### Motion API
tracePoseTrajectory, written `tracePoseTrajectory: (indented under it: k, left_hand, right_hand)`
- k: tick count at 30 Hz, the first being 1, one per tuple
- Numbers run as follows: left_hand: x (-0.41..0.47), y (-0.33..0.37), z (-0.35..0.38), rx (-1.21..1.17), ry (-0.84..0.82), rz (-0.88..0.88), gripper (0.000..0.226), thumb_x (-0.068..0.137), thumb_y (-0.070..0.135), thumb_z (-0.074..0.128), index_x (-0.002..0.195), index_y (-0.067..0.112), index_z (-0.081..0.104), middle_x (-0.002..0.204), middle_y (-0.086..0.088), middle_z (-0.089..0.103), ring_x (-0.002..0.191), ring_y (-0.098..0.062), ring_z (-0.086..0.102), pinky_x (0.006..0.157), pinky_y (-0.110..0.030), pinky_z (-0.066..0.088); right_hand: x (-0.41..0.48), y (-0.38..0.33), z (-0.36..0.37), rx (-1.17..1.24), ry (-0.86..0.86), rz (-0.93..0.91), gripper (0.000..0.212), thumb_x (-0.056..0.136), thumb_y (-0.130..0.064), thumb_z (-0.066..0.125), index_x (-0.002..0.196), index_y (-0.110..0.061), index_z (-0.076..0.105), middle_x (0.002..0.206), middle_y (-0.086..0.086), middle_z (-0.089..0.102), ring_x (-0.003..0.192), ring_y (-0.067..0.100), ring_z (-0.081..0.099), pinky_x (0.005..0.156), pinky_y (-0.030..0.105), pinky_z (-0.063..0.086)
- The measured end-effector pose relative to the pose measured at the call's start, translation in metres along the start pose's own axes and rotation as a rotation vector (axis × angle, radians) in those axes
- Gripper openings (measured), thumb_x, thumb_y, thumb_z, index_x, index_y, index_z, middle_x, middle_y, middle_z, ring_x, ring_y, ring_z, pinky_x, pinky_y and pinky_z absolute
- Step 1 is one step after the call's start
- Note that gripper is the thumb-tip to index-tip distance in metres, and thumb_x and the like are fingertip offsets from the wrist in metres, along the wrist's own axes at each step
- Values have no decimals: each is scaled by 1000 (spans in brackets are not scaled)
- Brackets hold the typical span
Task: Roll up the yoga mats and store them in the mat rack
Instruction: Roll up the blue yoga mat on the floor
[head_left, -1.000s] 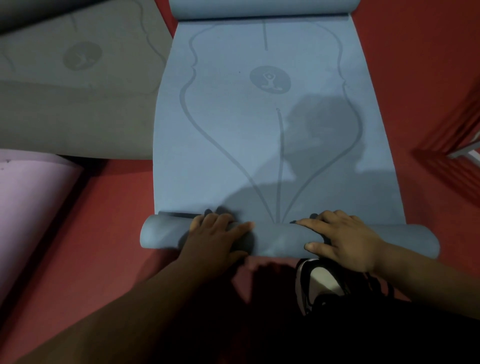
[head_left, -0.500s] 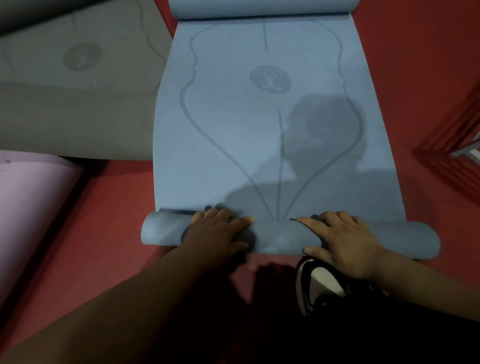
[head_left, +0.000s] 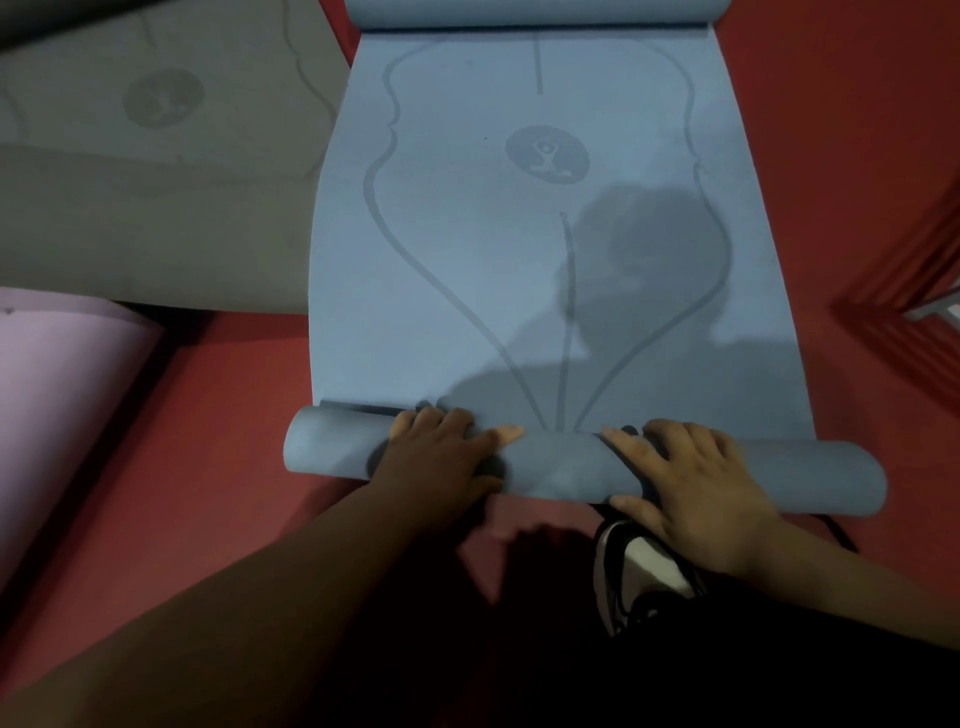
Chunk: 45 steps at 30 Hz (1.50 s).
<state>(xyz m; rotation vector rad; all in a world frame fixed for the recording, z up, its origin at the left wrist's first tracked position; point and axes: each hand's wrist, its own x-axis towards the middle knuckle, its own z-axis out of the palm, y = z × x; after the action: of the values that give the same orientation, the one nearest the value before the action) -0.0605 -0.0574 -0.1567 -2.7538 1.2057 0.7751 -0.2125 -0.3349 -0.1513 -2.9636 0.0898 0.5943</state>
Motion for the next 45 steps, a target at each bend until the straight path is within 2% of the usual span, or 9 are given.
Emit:
tracePoseTrajectory:
  k: [5, 10, 15, 19, 22, 27, 30, 38, 45]
  left_hand:
    - [8, 2, -13, -66, -72, -27, 67, 92, 69, 44, 152, 60, 14, 143, 2, 42, 134, -31, 36, 114, -48, 21]
    - [2, 4, -10, 8, -4, -36, 84, 73, 80, 15, 154, 57, 8, 153, 0, 32, 139, -28, 31, 117, -54, 18]
    - [5, 0, -1, -22, 55, -32, 68, 91, 70, 45, 152, 57, 19, 150, 0, 37, 137, -29, 34, 116, -54, 18]
    - [14, -2, -11, -59, -8, -51, 69, 92, 69, 47, 152, 58, 17, 150, 4, 35, 139, -26, 31, 117, -49, 18]
    - [17, -3, -15, -80, -49, -64, 70, 91, 71, 47, 152, 59, 15, 153, 3, 34, 141, -26, 30, 118, -50, 16]
    - [13, 2, -15, 9, -26, -51, 80, 92, 71, 46, 154, 58, -4, 162, -2, 16, 151, -29, 13, 122, -60, 2]
    - [6, 4, -7, 22, 25, -34, 83, 92, 67, 50, 155, 57, -3, 163, 0, 14, 151, -28, 9, 121, -60, -4]
    - [21, -2, -18, -55, 1, -62, 68, 92, 70, 48, 151, 59, 17, 155, 4, 33, 142, -27, 29, 119, -53, 14]
    - [23, -1, -15, -7, 63, -49, 70, 92, 70, 42, 153, 57, 10, 156, -3, 34, 144, -34, 32, 120, -63, 12]
  right_hand:
    - [9, 3, -4, -39, -75, 16, 72, 90, -81, 16, 152, -48, 28, 137, -1, 51, 121, 26, 49, 102, 48, 37]
    - [24, 10, -17, 9, -190, -1, 76, 82, -84, 6, 152, -56, 7, 145, -10, 38, 132, 18, 38, 108, 43, 32]
    - [24, 10, -19, 8, -196, 9, 78, 81, -85, 7, 153, -56, 3, 145, -7, 39, 131, 21, 39, 110, 46, 32]
    - [6, -4, -4, -49, -6, 99, 76, 87, -81, 23, 154, -44, 28, 137, 8, 50, 124, 34, 48, 105, 60, 34]
    - [5, -6, 1, -65, -11, 110, 74, 89, -79, 25, 153, -42, 32, 137, 9, 52, 124, 34, 49, 106, 62, 32]
    - [23, 6, -15, -61, -146, 93, 80, 82, -85, 6, 154, -51, 11, 149, 0, 39, 135, 26, 39, 112, 56, 27]
    - [30, 11, -23, -28, -201, 78, 84, 77, -86, 3, 154, -53, 5, 151, -3, 35, 137, 25, 36, 113, 53, 26]
    - [8, -7, 0, -52, 0, 148, 73, 89, -77, 28, 155, -43, 24, 143, 13, 46, 133, 38, 41, 112, 63, 27]
    - [28, 10, -17, -42, -97, 107, 76, 85, -81, 9, 154, -50, 10, 149, 2, 38, 136, 28, 36, 115, 55, 22]
